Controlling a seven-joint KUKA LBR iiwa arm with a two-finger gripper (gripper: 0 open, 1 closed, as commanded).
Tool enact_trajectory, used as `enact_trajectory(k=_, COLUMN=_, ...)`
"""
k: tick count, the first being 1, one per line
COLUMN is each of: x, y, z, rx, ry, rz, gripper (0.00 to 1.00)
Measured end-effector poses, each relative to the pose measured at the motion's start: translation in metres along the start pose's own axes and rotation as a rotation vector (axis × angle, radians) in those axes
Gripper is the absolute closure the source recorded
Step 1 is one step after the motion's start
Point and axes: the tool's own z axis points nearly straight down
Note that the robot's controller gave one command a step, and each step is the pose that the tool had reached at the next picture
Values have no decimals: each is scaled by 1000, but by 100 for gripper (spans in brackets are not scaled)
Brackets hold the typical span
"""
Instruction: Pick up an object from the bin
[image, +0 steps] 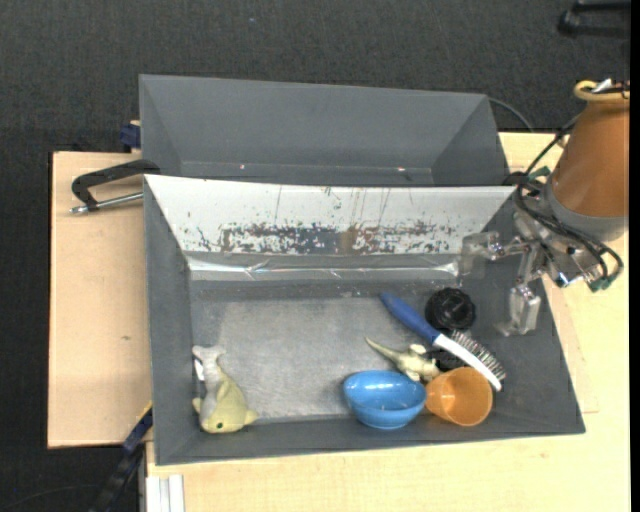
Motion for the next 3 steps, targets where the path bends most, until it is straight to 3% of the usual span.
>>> enact_trajectory(k=1, x=-39, y=-12, z=131, rx=-8, ry=11, rz=-57, gripper=0)
enact_trajectory(k=2, x=-42, y=-12, z=126, rx=-5, ry=1, rz=-56, gripper=100)
enact_trajectory(k=3, x=-40, y=-13, z=127, rx=-5, ry=5, rz=-56, gripper=0)
